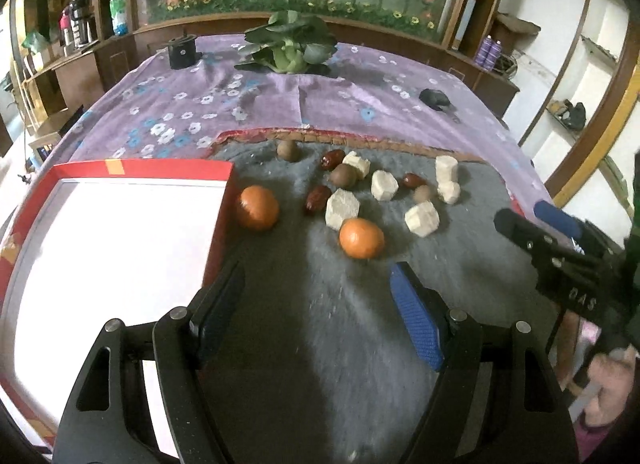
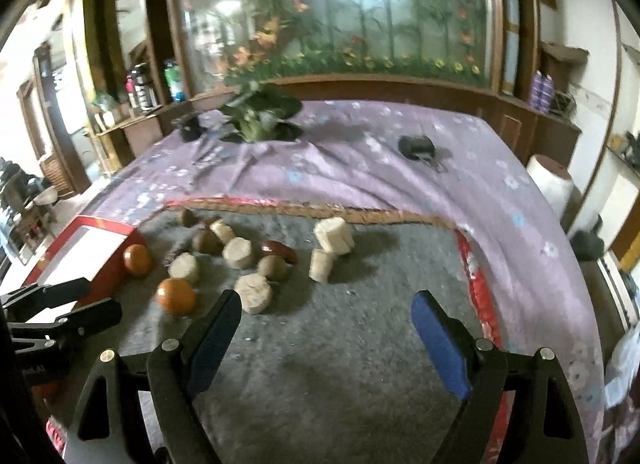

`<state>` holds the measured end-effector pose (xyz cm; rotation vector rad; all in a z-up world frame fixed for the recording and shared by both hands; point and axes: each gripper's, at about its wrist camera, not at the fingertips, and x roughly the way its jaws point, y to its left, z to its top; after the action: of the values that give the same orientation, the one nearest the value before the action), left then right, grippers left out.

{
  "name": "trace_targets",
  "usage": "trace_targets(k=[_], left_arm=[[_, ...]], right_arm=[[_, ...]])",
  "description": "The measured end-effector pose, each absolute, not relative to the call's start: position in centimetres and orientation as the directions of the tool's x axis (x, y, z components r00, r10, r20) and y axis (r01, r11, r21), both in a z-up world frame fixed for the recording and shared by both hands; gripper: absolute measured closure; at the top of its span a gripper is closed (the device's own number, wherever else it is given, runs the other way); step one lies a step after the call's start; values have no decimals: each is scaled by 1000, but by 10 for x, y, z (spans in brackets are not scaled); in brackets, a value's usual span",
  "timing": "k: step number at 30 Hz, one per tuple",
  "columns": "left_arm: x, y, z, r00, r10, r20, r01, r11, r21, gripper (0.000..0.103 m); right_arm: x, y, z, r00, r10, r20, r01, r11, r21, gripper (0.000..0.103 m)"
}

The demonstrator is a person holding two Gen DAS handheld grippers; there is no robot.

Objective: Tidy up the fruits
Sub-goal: 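Move the left gripper toward the orange in front of it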

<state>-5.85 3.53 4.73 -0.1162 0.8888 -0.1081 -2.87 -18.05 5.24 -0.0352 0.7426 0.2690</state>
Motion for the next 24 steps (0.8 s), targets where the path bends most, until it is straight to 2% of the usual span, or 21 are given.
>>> trace_targets(k=[8,15,24], left_arm=[[-56,26,47,632,-138,-763,61,990,-129,27],[-35,4,39,612,-137,-779,76,991,-114,27],[-21,-7,32,612,-83,-786,42,996,-73,27]], right_arm=[[-32,-178,52,667,285,-688,-296,949,106,17],[-37,-176,50,678,243,-693,-306,951,34,17],[-30,-178,46,660,237,-713,-301,953,39,17]])
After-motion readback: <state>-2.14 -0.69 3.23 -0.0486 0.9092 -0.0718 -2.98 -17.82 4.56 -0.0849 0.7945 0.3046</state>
